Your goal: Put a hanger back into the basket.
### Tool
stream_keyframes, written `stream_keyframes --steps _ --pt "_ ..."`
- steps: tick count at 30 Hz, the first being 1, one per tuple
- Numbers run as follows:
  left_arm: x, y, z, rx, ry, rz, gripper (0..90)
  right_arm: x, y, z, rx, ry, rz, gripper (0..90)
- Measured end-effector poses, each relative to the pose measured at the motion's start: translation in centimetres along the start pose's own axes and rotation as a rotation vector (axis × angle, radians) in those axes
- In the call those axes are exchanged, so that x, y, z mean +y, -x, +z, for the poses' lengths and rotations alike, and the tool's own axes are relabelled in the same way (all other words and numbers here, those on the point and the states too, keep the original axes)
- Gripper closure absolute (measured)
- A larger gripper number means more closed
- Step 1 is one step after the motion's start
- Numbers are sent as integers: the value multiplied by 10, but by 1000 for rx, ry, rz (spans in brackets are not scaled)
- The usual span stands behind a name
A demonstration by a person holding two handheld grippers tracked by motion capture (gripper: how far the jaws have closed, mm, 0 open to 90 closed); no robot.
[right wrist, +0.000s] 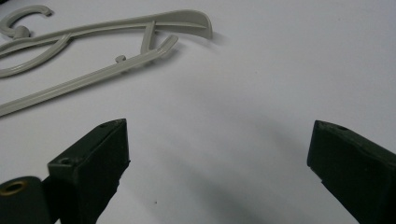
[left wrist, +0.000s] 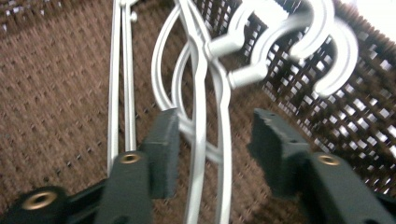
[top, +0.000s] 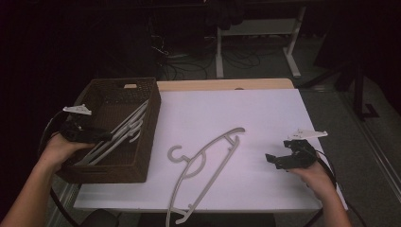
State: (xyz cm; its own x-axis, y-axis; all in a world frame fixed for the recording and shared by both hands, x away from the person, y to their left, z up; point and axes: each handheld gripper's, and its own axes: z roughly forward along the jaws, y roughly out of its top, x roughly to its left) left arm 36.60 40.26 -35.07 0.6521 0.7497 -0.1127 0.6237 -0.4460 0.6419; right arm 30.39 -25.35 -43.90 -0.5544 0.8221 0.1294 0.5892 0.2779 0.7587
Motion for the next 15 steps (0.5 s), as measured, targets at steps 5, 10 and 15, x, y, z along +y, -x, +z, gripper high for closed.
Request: stream_keyframes --steps 5,10,15 --pt "6 5 -4 -25 54 -6 407 0 0 0 1 0 0 54" --pt "15 15 -9 -53 115 -6 389 0 0 0 2 0 0 54" --pt "27 30 -13 -87 168 7 472 0 -1 0 2 2 0 54"
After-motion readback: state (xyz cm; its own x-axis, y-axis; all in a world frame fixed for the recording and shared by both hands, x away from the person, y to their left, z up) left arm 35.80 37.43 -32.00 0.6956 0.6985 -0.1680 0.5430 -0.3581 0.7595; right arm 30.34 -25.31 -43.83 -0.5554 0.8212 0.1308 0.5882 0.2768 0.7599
